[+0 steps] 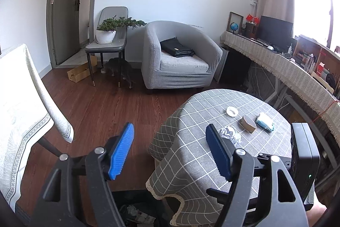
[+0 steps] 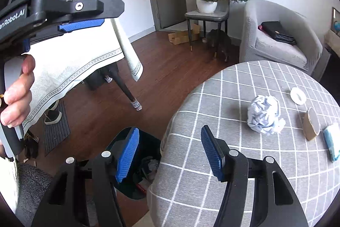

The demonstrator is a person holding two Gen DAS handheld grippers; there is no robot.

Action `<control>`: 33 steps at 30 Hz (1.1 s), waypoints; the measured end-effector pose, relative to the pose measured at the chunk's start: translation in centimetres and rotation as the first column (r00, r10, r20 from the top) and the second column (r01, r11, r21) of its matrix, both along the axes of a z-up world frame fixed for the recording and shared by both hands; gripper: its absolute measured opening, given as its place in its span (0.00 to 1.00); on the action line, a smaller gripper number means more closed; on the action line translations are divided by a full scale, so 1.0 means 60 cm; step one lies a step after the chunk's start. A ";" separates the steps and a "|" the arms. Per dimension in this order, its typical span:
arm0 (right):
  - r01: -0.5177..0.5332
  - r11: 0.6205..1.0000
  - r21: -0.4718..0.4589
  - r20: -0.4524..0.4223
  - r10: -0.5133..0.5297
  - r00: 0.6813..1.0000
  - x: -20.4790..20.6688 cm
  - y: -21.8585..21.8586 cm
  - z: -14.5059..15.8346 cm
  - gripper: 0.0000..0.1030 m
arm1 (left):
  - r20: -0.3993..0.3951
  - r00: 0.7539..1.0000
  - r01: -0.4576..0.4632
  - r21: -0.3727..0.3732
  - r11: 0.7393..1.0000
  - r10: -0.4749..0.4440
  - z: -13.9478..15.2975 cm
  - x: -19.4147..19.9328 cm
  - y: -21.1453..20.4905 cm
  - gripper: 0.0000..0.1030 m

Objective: Collect trash
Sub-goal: 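Move both tools back over the table toward the foil ball and wipes pack, then grasp the crumpled foil ball with the left gripper while the right grasps the wipes pack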

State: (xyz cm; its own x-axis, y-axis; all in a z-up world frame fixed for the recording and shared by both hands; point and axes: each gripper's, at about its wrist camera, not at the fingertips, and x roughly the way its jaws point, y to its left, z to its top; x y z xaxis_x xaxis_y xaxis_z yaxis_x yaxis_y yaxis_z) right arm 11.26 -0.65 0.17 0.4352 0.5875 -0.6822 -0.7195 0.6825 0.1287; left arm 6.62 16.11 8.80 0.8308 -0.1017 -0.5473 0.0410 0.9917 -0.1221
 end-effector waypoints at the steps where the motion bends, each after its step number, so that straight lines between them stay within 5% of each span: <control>1: 0.014 1.000 0.003 0.006 -0.014 1.000 0.000 -0.011 0.002 0.60 | -0.002 1.000 0.005 0.004 1.000 -0.005 -0.001 0.004 -0.008 0.72; 19: 0.248 0.969 -0.006 0.062 -0.247 0.967 0.058 -0.207 0.005 0.68 | -0.088 0.991 0.109 0.047 0.993 -0.105 -0.067 0.097 -0.139 0.82; 33: 0.439 0.898 0.031 0.051 -0.440 0.897 0.113 -0.337 -0.003 0.84 | -0.211 0.956 0.226 0.089 0.970 -0.204 -0.158 0.167 -0.227 0.85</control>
State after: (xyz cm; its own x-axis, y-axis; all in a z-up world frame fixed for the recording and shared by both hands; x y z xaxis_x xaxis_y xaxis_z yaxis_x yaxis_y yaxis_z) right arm 18.06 -20.87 0.01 0.6885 0.3396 -0.6408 -0.3534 0.9287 0.1126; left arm 16.62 2.46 -0.66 0.6693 -0.1950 -0.7170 0.2409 0.9698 -0.0389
